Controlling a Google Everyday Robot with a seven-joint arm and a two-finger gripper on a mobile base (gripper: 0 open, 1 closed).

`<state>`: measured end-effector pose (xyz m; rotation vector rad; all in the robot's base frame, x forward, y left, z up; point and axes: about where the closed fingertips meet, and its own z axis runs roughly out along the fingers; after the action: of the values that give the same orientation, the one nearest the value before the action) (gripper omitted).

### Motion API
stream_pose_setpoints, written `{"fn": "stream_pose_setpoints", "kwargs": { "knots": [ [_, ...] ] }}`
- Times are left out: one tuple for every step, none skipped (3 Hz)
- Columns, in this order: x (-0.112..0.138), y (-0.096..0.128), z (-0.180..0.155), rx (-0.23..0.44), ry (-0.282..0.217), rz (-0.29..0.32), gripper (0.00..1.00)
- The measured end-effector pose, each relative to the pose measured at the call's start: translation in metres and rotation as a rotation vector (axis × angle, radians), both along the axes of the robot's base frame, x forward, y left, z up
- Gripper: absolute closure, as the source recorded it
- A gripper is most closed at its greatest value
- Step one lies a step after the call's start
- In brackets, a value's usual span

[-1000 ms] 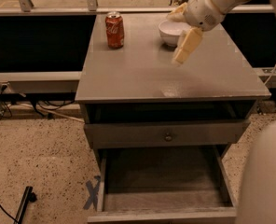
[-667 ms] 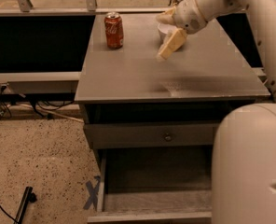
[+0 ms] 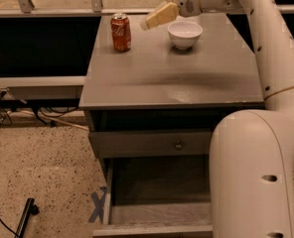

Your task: Place coke can into middle drawer

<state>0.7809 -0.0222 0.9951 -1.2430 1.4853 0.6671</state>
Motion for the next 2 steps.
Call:
{"fn": "stream_pose_setpoints", "kwargs": {
  "knots": [
    [0.022, 0.024, 0.031, 0.016, 0.009, -0.133, 0.00],
    [0.025, 0.059, 0.009, -0.063, 0.084, -0.188, 0.00]
  ]
}}
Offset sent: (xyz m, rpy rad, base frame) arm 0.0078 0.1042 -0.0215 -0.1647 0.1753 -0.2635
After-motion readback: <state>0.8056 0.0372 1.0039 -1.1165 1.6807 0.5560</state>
